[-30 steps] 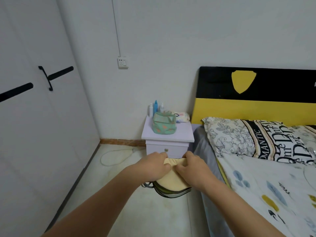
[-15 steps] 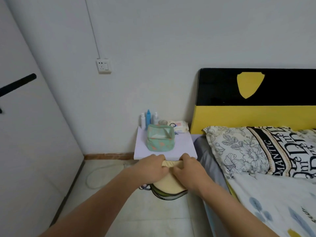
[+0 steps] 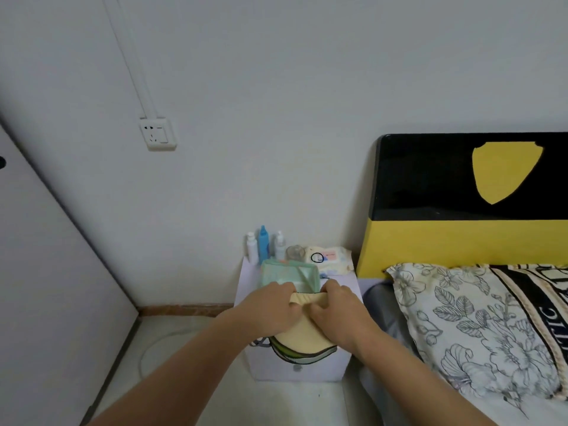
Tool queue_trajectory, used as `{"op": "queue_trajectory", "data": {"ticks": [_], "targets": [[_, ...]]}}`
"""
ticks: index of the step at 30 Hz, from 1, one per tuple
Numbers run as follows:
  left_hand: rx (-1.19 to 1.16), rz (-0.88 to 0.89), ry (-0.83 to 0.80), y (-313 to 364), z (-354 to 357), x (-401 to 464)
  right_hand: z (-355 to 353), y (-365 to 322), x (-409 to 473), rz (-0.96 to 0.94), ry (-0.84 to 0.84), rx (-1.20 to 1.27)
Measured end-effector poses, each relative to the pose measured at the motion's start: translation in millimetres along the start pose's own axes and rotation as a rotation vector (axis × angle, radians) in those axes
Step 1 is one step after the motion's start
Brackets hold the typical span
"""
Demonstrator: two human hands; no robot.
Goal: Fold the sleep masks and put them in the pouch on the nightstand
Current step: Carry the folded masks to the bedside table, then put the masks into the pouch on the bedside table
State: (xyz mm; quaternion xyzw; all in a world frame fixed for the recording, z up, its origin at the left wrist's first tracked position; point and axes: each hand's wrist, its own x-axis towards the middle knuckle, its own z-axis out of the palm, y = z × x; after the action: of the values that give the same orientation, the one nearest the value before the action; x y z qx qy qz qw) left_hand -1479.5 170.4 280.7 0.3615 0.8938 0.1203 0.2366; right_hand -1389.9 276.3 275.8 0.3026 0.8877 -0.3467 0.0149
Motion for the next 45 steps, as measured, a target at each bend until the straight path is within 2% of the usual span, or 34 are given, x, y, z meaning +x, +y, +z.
{"op": "queue_trajectory", "data": {"ticks": [12, 22, 27, 35, 45], "targets": [[0.001, -0.061, -0.104, -31.9, -15.0, 131.7, 6.5, 5.6, 133.2, 0.03, -0.105, 0.017], [-0.093, 0.074, -0.249, -80.7, -23.6, 234.1, 41.8, 6.3, 231.3, 0.161, -0.142, 0.055], [-0.043, 0.046, -0.277, -90.7, -2.7, 273.0, 62.9, 24.8, 264.4, 0.235, -0.189, 0.034], [-0.056, -0.024, -0.39, -116.3, 48.4, 323.9, 105.2, 69.4, 306.6, 0.216, -0.249, 0.018], [-0.067, -0.157, -0.426, -153.1, 119.5, 363.7, 174.6, 109.7, 354.4, 0.275, -0.378, 0.024]]}}
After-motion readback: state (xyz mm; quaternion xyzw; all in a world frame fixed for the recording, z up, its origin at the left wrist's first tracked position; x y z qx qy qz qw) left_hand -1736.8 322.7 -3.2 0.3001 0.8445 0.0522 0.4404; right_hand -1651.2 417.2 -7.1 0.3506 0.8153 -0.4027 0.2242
